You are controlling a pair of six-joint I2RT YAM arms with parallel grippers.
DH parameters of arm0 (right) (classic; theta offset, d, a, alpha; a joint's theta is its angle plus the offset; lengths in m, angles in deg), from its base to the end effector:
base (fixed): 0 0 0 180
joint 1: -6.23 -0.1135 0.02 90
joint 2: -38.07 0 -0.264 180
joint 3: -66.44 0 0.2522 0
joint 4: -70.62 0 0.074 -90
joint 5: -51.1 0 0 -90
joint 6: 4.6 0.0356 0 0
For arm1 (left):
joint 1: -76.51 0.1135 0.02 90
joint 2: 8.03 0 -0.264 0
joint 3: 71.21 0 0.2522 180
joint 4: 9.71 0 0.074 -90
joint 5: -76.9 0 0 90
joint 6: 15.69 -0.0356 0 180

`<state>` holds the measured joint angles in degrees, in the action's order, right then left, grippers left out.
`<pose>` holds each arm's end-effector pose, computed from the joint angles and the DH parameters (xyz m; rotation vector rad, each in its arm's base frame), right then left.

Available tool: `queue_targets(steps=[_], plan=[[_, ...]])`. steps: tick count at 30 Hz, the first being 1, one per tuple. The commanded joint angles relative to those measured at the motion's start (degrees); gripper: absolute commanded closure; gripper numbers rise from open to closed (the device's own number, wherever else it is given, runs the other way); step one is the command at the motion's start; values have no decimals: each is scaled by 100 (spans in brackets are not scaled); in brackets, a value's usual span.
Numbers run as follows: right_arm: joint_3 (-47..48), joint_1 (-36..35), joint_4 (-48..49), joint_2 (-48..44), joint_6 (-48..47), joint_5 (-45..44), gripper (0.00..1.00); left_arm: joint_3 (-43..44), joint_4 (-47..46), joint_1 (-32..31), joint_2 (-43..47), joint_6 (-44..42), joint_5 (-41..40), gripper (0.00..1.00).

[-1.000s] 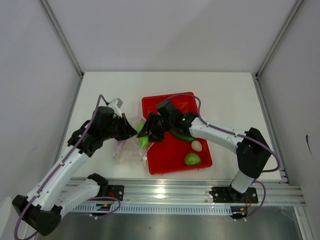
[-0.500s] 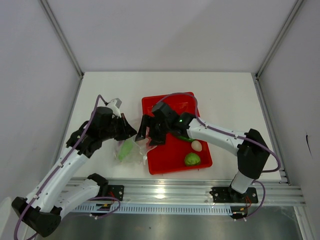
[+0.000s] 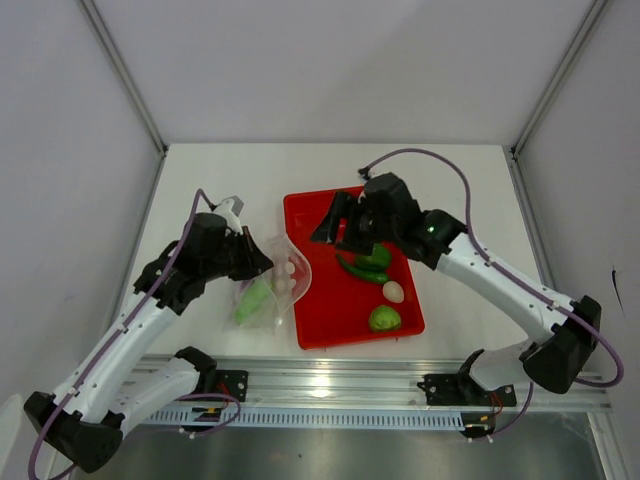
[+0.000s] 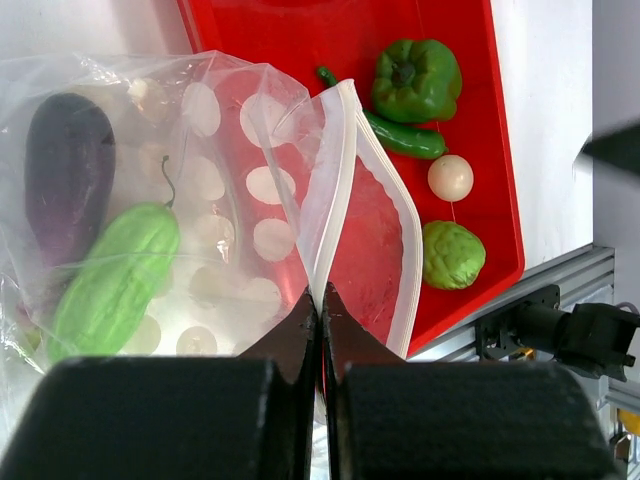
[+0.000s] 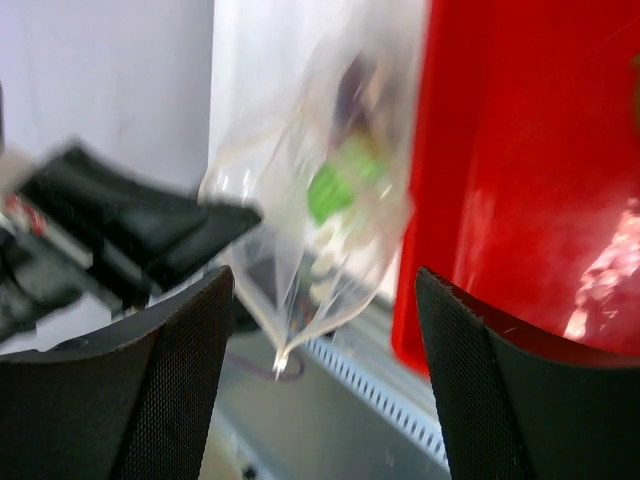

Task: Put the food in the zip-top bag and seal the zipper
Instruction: Place the fake vegetable in the zipper food storage bag, then pick up the fake vegetable from the bin.

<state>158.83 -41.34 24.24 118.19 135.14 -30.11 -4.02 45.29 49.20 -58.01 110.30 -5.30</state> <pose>0.2062 0.2336 0.3660 -0.0521 2.3899 1.0725 0.1555 -0.0857 0.3233 -0.0987 2.3292 -0.7343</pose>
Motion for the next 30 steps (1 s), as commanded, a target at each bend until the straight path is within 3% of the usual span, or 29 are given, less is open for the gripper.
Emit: queue_targets(steps=[1, 5, 10, 13, 21, 26, 30], plan=[[-102, 581, -122, -137, -447, -492, 25, -8, -72, 24, 5, -57, -15, 99], [-199, 1293, -104, 275, -395, -1247, 26, -17, -19, 24, 102, -57, -23, 99], [-129, 1487, 598, 1083, 175, -1837, 27, -35, 78, 24, 225, -4, -58, 99], [369, 1532, 652, 2048, 869, -2162, 28, -78, 122, 24, 322, 40, -41, 100], [2770, 1505, -621, 4175, 2469, -2674, 30, -166, 183, 24, 445, 110, -41, 100], [3123, 1567, -849, 4688, 3164, -2594, 34, -201, 157, 24, 497, 137, -32, 99], [2800, 1558, -913, 4601, 3665, -2664, 34, -210, 139, 24, 498, 119, -32, 100]])
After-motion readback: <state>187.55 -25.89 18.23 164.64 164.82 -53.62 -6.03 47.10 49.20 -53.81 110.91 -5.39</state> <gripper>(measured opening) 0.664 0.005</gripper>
